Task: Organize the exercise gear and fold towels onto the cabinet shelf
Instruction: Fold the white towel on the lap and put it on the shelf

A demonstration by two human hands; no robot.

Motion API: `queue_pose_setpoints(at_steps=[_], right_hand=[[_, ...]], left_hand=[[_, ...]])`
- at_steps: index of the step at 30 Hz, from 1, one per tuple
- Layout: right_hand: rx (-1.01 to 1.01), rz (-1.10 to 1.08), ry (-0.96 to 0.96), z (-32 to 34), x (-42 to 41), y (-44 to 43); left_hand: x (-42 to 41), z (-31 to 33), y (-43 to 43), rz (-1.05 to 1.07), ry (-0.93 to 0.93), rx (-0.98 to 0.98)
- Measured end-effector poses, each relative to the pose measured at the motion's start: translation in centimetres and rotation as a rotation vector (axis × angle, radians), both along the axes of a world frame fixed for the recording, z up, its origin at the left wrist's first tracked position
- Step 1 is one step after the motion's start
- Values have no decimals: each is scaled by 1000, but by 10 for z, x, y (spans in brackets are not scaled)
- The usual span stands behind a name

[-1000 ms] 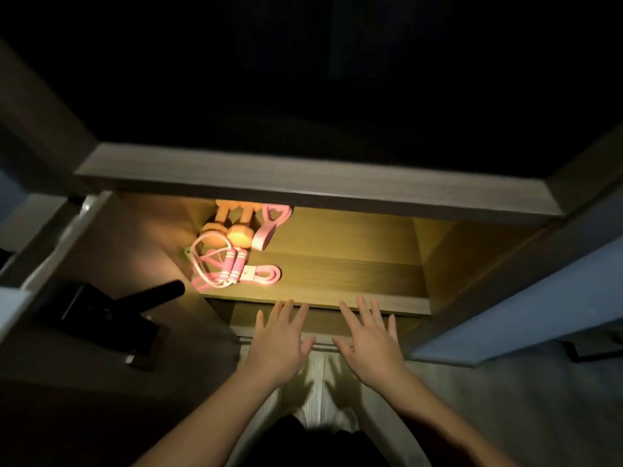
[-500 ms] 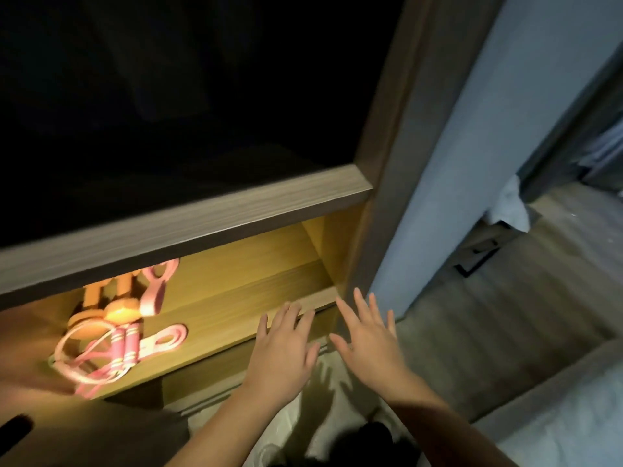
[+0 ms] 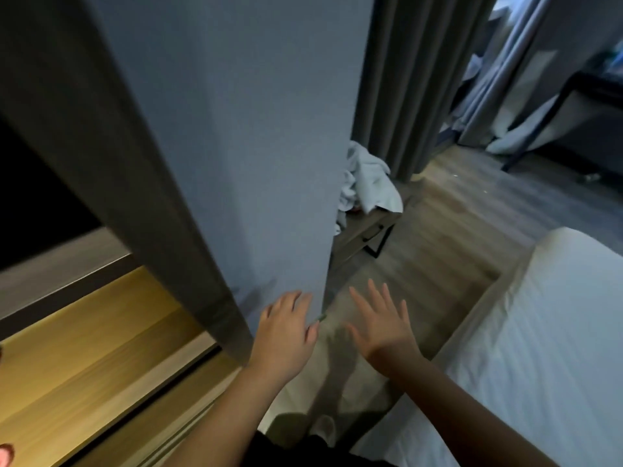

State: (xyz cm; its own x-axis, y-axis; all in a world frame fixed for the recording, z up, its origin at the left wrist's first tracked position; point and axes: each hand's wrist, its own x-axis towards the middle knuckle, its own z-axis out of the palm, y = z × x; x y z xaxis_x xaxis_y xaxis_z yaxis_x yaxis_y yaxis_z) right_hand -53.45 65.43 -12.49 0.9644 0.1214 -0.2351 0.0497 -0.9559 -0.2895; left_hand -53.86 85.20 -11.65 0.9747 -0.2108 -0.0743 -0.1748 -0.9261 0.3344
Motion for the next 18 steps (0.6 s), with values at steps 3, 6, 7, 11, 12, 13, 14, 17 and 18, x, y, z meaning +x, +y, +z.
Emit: queue_pose_setpoints(at_steps=[3, 6, 7, 11, 12, 13, 14, 17, 18], right_hand=[[-10, -42, -42, 2, 16, -43], [-14, -86, -39, 2, 37, -76], [-13, -105, -18, 2, 46, -86], [-17, -156, 17, -2, 86, -117], [-18, -160, 11, -4, 97, -124], [-19, -159, 8, -7, 109, -131], [-23, -153, 10, -10, 122, -138], [-43, -112, 28, -21, 172, -159], [-43, -99, 34, -24, 191, -166]], left_hand=[[33, 1, -40, -24, 15, -20], [68, 2, -74, -56, 29, -23], [80, 3, -85, -69, 30, -17], [127, 1, -123, -142, 49, -2], [140, -1, -132, -161, 54, 6], [153, -3, -140, -178, 59, 13], [166, -7, -149, -191, 65, 17], [214, -17, -173, -191, 82, 21], [232, -20, -181, -182, 87, 24]])
